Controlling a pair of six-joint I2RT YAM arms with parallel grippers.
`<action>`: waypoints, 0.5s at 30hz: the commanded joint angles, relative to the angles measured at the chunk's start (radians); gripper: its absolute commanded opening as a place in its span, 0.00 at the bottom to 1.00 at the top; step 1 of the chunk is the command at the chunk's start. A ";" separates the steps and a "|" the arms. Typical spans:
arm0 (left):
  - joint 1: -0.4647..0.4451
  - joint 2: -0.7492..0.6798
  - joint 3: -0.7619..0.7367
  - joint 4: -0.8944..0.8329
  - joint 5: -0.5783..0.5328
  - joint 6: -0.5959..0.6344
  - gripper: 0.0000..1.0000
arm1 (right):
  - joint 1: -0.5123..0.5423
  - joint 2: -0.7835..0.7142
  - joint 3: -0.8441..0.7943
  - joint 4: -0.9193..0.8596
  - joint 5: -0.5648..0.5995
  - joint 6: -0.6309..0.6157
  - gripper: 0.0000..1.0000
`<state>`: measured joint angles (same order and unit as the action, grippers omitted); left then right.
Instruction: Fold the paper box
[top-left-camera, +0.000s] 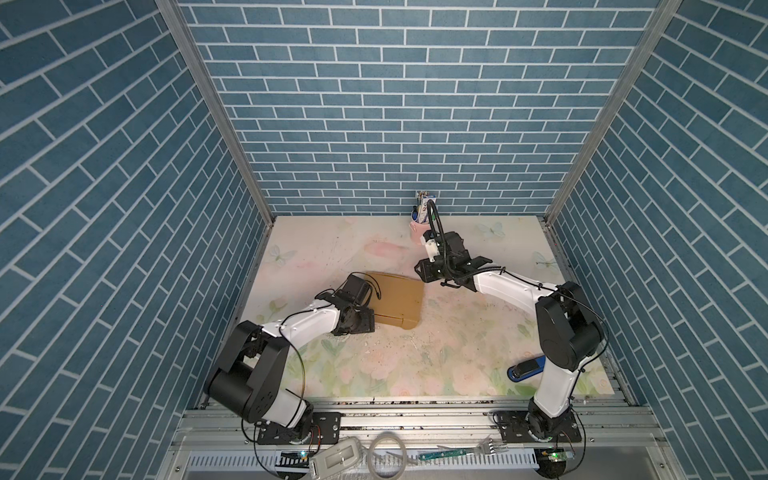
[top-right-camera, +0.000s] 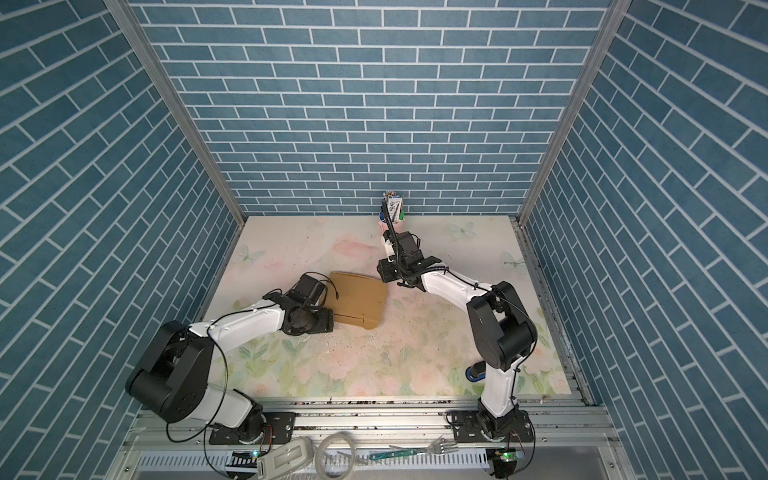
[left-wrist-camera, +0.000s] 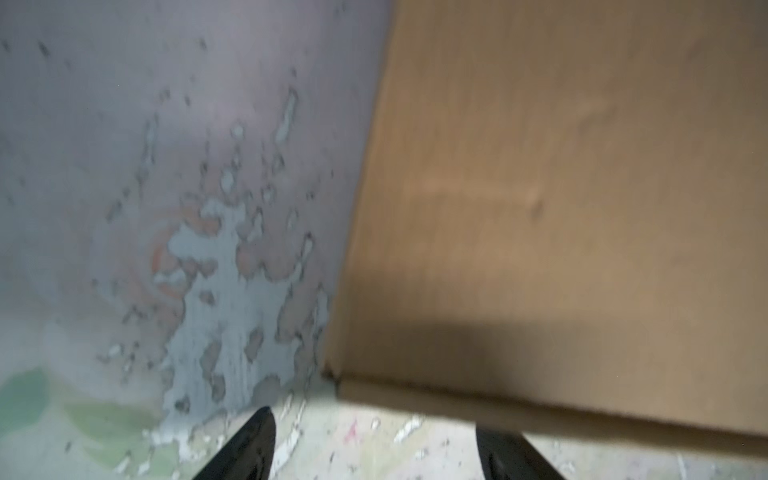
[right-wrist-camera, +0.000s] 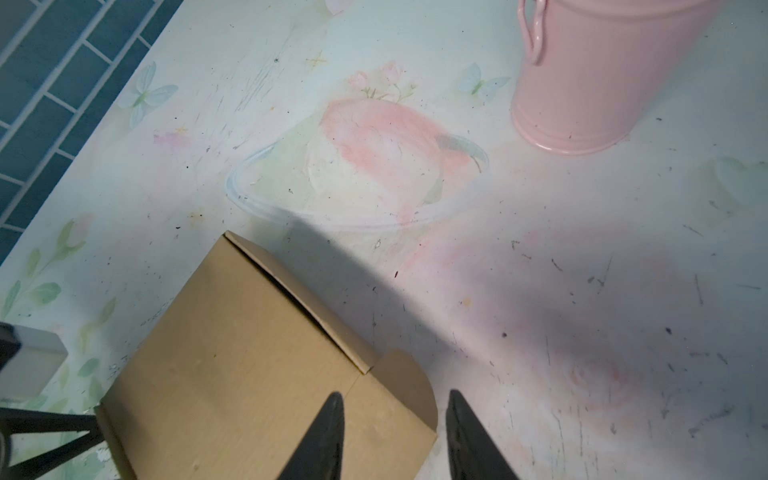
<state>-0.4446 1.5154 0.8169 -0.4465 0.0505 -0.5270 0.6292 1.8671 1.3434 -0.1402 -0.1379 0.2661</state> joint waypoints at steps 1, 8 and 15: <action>0.064 0.034 0.053 0.009 0.019 0.050 0.78 | -0.003 0.030 0.049 -0.093 -0.008 -0.066 0.42; 0.159 0.125 0.160 0.002 0.059 0.083 0.79 | -0.004 0.069 0.097 -0.142 0.024 -0.087 0.42; 0.175 0.240 0.292 -0.006 0.094 0.077 0.79 | -0.003 0.101 0.108 -0.141 0.026 -0.056 0.41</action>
<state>-0.2726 1.7187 1.0592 -0.4427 0.1150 -0.4591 0.6277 1.9419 1.4322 -0.2604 -0.1181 0.2176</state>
